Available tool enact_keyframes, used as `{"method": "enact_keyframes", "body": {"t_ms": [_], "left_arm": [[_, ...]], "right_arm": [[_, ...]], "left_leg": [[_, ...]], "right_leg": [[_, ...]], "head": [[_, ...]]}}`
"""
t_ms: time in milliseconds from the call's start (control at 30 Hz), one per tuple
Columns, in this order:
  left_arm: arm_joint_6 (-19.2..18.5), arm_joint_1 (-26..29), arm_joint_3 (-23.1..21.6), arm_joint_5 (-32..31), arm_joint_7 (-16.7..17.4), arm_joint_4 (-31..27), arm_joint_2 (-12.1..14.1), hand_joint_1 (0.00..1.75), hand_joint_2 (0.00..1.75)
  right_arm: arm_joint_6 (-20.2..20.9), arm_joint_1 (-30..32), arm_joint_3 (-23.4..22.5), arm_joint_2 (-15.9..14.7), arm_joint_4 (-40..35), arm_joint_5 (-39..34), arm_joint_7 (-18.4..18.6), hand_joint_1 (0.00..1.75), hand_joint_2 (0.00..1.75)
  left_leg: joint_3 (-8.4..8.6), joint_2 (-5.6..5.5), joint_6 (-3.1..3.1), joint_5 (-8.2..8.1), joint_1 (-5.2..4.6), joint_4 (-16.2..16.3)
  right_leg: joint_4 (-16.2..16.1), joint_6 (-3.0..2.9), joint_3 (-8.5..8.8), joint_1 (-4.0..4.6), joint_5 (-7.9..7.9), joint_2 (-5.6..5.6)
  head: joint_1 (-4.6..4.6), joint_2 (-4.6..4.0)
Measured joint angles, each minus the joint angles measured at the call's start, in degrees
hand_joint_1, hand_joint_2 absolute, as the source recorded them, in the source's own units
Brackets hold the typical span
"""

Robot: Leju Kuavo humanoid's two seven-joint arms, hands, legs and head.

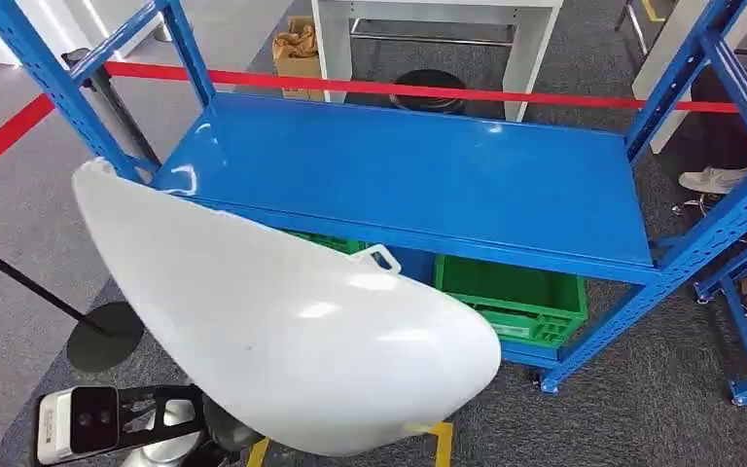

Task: Take the parts from the cabinet and place them on the table.

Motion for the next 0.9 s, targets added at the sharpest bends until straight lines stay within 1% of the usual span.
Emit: {"method": "enact_keyframes", "body": {"t_ms": [33, 67, 100, 133, 167, 200, 233, 267, 300, 333, 367, 400, 433, 467, 500, 533, 567, 600, 633, 667, 733, 767, 800, 833, 867, 900], "left_arm": [[-0.07, -0.02, -0.02, 0.0, 0.0, 0.0, 0.0, 1.75, 1.75], [-0.15, -0.09, -0.07, 0.0, 0.0, 0.0, 0.0, 1.75, 1.75], [-0.22, -0.24, -0.13, 0.02, 0.0, -0.02, 0.0, 1.75, 1.75], [-0.43, -0.61, -0.22, 0.04, 0.0, -0.02, -0.04, 1.75, 1.75], [-0.63, -0.77, -0.35, 0.11, 0.0, -0.02, -0.04, 1.75, 1.75], [-0.83, -0.9, -0.37, 0.13, 0.0, 0.0, 0.06, 1.75, 1.75], [-1.11, -0.87, -0.37, 0.13, 0.0, 0.04, 0.15, 1.75, 1.75], [-1.4, -0.88, -0.42, 0.11, 0.0, 0.07, 0.31, 1.75, 1.75], [-1.42, -0.92, -0.44, 0.13, 0.0, 0.15, 0.31, 1.75, 1.75], [-1.18, -0.97, -0.48, 0.24, 0.0, 0.39, 0.33, 1.75, 1.75], [-0.79, -1.0, -0.74, 0.33, 0.0, 0.66, 0.39, 1.75, 1.75], [-0.72, -1.0, -0.94, 0.42, 0.0, 0.96, 0.48, 1.75, 1.75], [-0.68, -0.98, -1.07, 0.42, 0.0, 1.22, 0.61, 1.75, 1.75], [-0.68, -0.99, -1.2, 0.42, 0.0, 1.44, 0.77, 1.75, 1.75], [-0.68, -0.99, -1.27, 0.41, 0.0, 1.57, 0.9, 1.75, 1.75], [-0.68, -1.0, -1.29, 0.42, 0.0, 1.62, 0.94, 1.75, 1.75], [-0.68, -1.01, -1.29, 0.48, 0.0, 1.64, 0.94, 1.75, 1.75], [-0.68, -1.04, -1.31, 0.5, 0.0, 1.66, 0.94, 1.75, 1.75], [-0.68, -1.24, -1.35, 0.48, 0.0, 1.75, 0.94, 1.75, 1.75], [-0.68, -1.43, -1.44, 0.33, 0.0, 1.9, 0.92, 1.75, 1.75], [-0.63, -1.76, -1.71, 0.42, 0.0, 1.97, 0.9, 1.75, 1.75], [-0.33, -2.17, -1.79, 0.44, 0.0, 2.01, 0.9, 1.75, 1.75], [-0.06, -2.48, -1.88, 0.57, 0.0, 2.06, 0.87, 1.75, 1.75], [0.22, -3.09, -2.03, 0.85, 0.0, 2.21, 0.92, 1.75, 1.75], [0.72, -3.64, -2.34, 1.14, 0.0, 2.56, 0.94, 1.75, 1.75], [1.18, -3.87, -2.71, 1.22, 0.0, 2.86, 0.98, 1.75, 1.75]], "right_arm": [[0.48, -0.03, -0.2, -0.11, 0.0, 0.04, 0.37, 0.0, 0.0], [1.18, -0.15, -0.28, -0.26, 0.0, 0.26, 0.66, 0.0, 0.0], [2.01, -0.18, -0.28, -0.37, 0.0, 0.7, 1.03, 0.0, 0.0], [2.92, 0.07, -0.24, -0.46, -0.02, 1.83, 1.2, 0.0, 0.0], [3.47, 0.2, 0.02, -0.61, -0.02, 3.01, 1.4, 0.0, 0.0], [3.98, 0.26, 0.31, -0.83, -0.02, 3.94, 1.44, 0.0, 0.0], [3.98, 0.29, 0.63, -0.85, -0.02, 5.09, 1.59, 0.0, 0.0], [3.78, 0.26, 1.1, -0.98, -0.02, 6.02, 1.86, 0.0, 0.0], [3.65, 0.23, 1.68, -1.07, 0.0, 6.64, 2.12, 0.0, 0.0], [3.91, 0.24, 1.95, -1.16, 0.0, 7.06, 2.12, 0.0, 0.0], [4.09, 0.31, 2.12, -1.38, -0.02, 7.32, 2.14, 0.0, 0.0], [4.15, 0.35, 2.28, -1.57, -0.02, 7.39, 2.14, 0.0, 0.0], [4.19, 0.37, 2.49, -1.79, -0.02, 7.43, 2.14, 0.0, 0.0], [4.2, 0.39, 2.71, -1.92, -0.02, 7.43, 2.14, 0.0, 0.0], [4.2, 0.38, 2.87, -2.03, -0.02, 7.43, 2.14, 0.0, 0.0], [4.22, 0.41, 3.0, -2.1, -0.02, 7.43, 2.14, 0.0, 0.0], [4.22, 0.43, 3.11, -2.14, -0.02, 7.43, 2.14, 0.0, 0.0], [4.22, 0.46, 3.13, -2.25, -0.02, 7.54, 2.14, 0.0, 0.0], [4.19, 0.45, 3.21, -2.38, 0.0, 8.13, 2.27, 0.0, 0.0], [4.28, 0.52, 3.5, -2.43, -0.02, 9.12, 2.34, 0.0, 0.0], [5.6, 0.58, 4.55, -2.91, 0.0, 10.67, 2.01, 0.0, 0.0], [6.01, 0.52, 5.05, -2.99, -0.02, 11.19, 1.7, 0.0, 0.0], [6.05, 0.43, 5.47, -3.04, -0.02, 11.61, 1.46, 0.0, 0.0], [6.05, 0.31, 5.95, -3.28, -0.04, 12.11, 1.33, 0.0, 0.0], [6.14, 0.29, 6.39, -3.48, -0.04, 12.57, 1.35, 0.0, 0.0], [6.21, 0.37, 6.67, -3.5, -0.04, 12.66, 1.57, 0.0, 0.0]], "left_leg": [[2.85, -0.01, 0.19, 1.83, -0.01, -3.58], [6.49, 0.13, 0.45, 3.19, -0.02, -8.56], [11.02, 2.02, 0.75, 3.17, -0.2, -14.36], [13.44, 3.73, 0.86, 1.81, -0.72, -18.49], [12.81, 3.12, 1.31, 1.9, -0.81, -18.27], [12.19, 2.5, 1.71, 1.95, -1.0, -18.35], [11.8, 1.92, 2.28, 2.26, -1.14, -18.32], [11.57, 1.41, 2.92, 3.2, -0.97, -18.69], [11.11, 1.22, 3.28, 3.86, -0.71, -18.78], [10.61, 0.75, 3.75, 4.35, -0.71, -18.75], [10.06, 0.29, 3.94, 4.82, -0.8, -18.72], [9.52, -0.17, 4.03, 5.27, -0.92, -18.66], [9.0, -0.63, 4.06, 5.69, -1.03, -18.6], [8.73, -1.12, 4.03, 6.07, -1.08, -18.55], [8.51, -1.76, 3.92, 6.4, -1.09, -18.44], [8.26, -2.3, 3.83, 6.58, -1.09, -18.29], [8.12, -2.95, 3.7, 6.68, -1.08, -18.13], [8.0, -3.41, 3.62, 6.72, -1.05, -17.89], [7.41, -3.77, 3.27, 6.82, -1.36, -17.6], [6.95, -4.48, 2.97, 6.99, -1.05, -17.29], [6.59, -5.5, 2.24, 7.45, -0.67, -17.45], [6.37, -6.16, 1.94, 7.57, -0.81, -17.35], [5.72, -5.04, 1.75, 6.87, -0.83, -16.83], [4.7, -2.89, 1.34, 5.18, -0.92, -14.59], [2.55, -1.42, 0.9, 2.83, -0.64, -10.15], [0.16, -0.73, 0.57, 0.71, -0.41, -5.12]], "right_leg": [[-0.01, 0.13, -0.63, 0.02, 0.51, 0.0], [-0.01, 0.25, -1.14, 0.03, 1.0, -0.14], [0.01, 0.31, -1.29, 0.15, 1.48, -0.57], [0.11, 0.69, -1.46, 0.47, 1.79, -0.56], [-0.17, 1.18, -1.34, 0.35, 2.14, -0.91], [-0.26, 1.55, -1.39, 0.13, 2.37, -1.42], [-0.52, 2.01, -1.34, 0.0, 2.68, -1.99], [-0.63, 2.44, -1.47, -0.03, 2.95, -2.28], [0.56, 2.73, -2.01, -0.08, 1.71, -1.62], [3.49, 2.86, -3.01, -0.07, -1.14, -0.88], [8.17, 3.0, -4.67, -0.05, -4.32, -0.51], [13.04, 3.1, -6.38, -0.01, -6.85, -0.31], [16.89, 3.14, -7.55, 0.03, -8.45, -0.22], [18.15, 3.1, -7.51, 0.06, -8.68, -0.17], [16.08, 2.86, -5.62, 0.1, -7.65, -0.08], [11.67, 2.64, -2.72, 0.11, -5.8, 0.12], [5.67, 2.35, 0.94, 0.1, -3.46, 0.8], [0.53, 2.04, 3.79, 0.08, -2.09, 2.72], [-0.81, 1.88, 4.34, -0.13, -3.08, 4.71], [-0.79, 1.81, 4.28, 0.06, -2.88, 4.04], [-0.7, 1.44, 4.17, 0.43, -2.72, 3.02], [-1.08, 1.04, 4.18, 0.22, -2.4, 2.32], [-1.36, 0.72, 4.27, -0.11, -2.17, 1.31], [-1.4, 0.47, 4.18, -0.2, -2.09, 0.88], [-1.38, 0.36, 4.07, -0.2, -2.04, 0.13], [-1.36, 0.33, 3.93, -0.2, -2.02, -0.69]], "head": [[-0.02, 0.0], [-0.04, 0.0], [-0.02, 0.0], [-0.09, 0.0], [0.15, 0.0], [-0.18, 0.0], [-0.26, 0.0], [-0.33, 0.0], [-0.22, 0.0], [0.13, 0.0], [0.2, 0.0], [0.22, 0.0], [0.22, 0.0], [0.2, 0.0], [0.2, 0.0], [0.22, 0.0], [0.22, 0.0], [0.22, 0.0], [0.13, 0.0], [0.11, 0.0], [0.11, 0.0], [0.15, 0.0], [0.2, 0.0], [-0.22, 0.0], [-0.61, 0.0], [-0.5, 0.0]]}}
